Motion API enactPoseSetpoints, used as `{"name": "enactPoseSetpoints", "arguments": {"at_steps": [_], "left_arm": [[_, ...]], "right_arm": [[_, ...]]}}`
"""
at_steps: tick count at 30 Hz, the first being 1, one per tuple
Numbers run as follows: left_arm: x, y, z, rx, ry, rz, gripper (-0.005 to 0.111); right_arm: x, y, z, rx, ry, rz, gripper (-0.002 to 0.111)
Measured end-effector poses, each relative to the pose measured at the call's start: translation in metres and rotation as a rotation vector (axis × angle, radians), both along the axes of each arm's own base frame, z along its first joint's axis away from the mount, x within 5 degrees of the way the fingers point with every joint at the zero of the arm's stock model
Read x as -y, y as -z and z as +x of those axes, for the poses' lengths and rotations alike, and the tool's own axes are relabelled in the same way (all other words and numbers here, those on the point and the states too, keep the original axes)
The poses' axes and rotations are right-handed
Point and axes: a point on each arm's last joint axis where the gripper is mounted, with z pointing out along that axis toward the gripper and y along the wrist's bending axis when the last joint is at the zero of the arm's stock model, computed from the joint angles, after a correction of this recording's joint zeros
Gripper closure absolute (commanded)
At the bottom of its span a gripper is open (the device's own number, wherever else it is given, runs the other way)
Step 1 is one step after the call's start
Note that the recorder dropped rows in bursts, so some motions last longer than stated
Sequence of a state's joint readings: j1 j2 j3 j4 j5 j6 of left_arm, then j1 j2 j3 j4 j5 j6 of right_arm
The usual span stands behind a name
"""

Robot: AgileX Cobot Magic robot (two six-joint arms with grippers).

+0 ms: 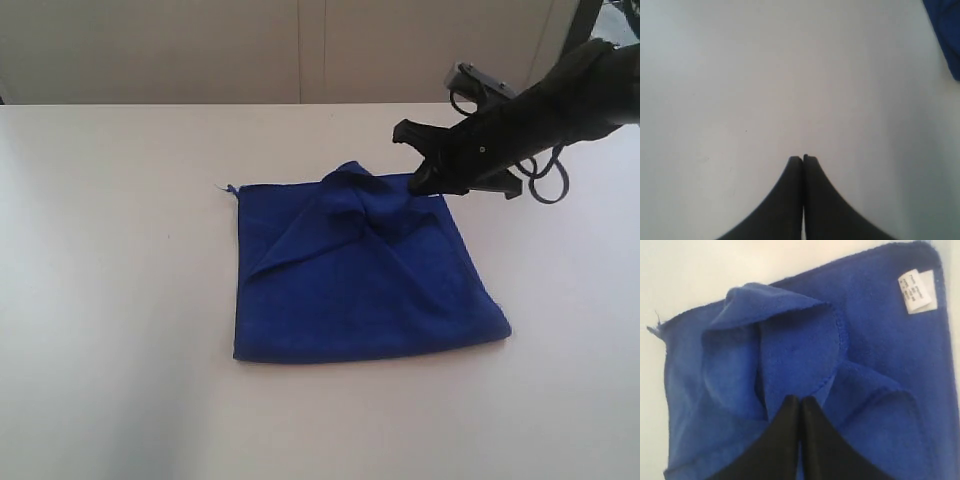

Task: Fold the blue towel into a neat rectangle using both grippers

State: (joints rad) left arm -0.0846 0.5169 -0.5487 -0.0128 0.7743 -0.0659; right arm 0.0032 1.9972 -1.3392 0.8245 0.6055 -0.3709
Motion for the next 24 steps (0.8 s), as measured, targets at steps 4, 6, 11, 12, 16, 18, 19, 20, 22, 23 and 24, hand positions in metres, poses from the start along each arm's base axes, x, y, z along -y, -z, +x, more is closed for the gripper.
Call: {"name": "enactPoseSetpoints", "arguments": {"at_steps": [4, 6, 11, 12, 16, 18, 19, 20, 22, 23, 24], "left_arm": [[0.0, 0.0, 0.0, 0.0, 0.0, 0.0, 0.107], [0.0, 0.0, 0.0, 0.0, 0.0, 0.0, 0.107], [0.0, 0.0, 0.0, 0.0, 0.0, 0.0, 0.107], [0.0, 0.0, 0.0, 0.0, 0.0, 0.0, 0.107], [0.0, 0.0, 0.0, 0.0, 0.0, 0.0, 0.107], [0.0, 0.0, 0.0, 0.0, 0.0, 0.0, 0.107], [0.0, 0.0, 0.0, 0.0, 0.0, 0.0, 0.107], [0.0, 0.0, 0.0, 0.0, 0.0, 0.0, 0.107], [0.0, 0.0, 0.0, 0.0, 0.0, 0.0, 0.107], [0.0, 0.0, 0.0, 0.0, 0.0, 0.0, 0.107], [0.0, 0.0, 0.0, 0.0, 0.0, 0.0, 0.107]], "right_arm": [[0.004, -0.009, -0.012, -0.058, -0.071, -0.089, 0.108], [0.006, -0.008, -0.016, -0.087, -0.109, -0.131, 0.108], [0.007, -0.007, -0.017, -0.097, -0.121, -0.158, 0.108], [0.007, -0.007, -0.017, -0.095, -0.12, -0.159, 0.108], [0.007, -0.007, -0.017, -0.094, -0.12, -0.161, 0.108], [0.007, -0.007, -0.017, -0.094, -0.12, -0.161, 0.108], [0.007, -0.007, -0.017, -0.094, -0.12, -0.161, 0.108], [0.007, -0.007, -0.017, -0.094, -0.12, -0.161, 0.108], [0.007, -0.007, -0.017, -0.094, -0.12, -0.161, 0.108], [0.007, -0.007, -0.017, -0.094, -0.12, -0.161, 0.108], [0.007, -0.007, -0.017, -0.094, -0.12, -0.161, 0.108]]}}
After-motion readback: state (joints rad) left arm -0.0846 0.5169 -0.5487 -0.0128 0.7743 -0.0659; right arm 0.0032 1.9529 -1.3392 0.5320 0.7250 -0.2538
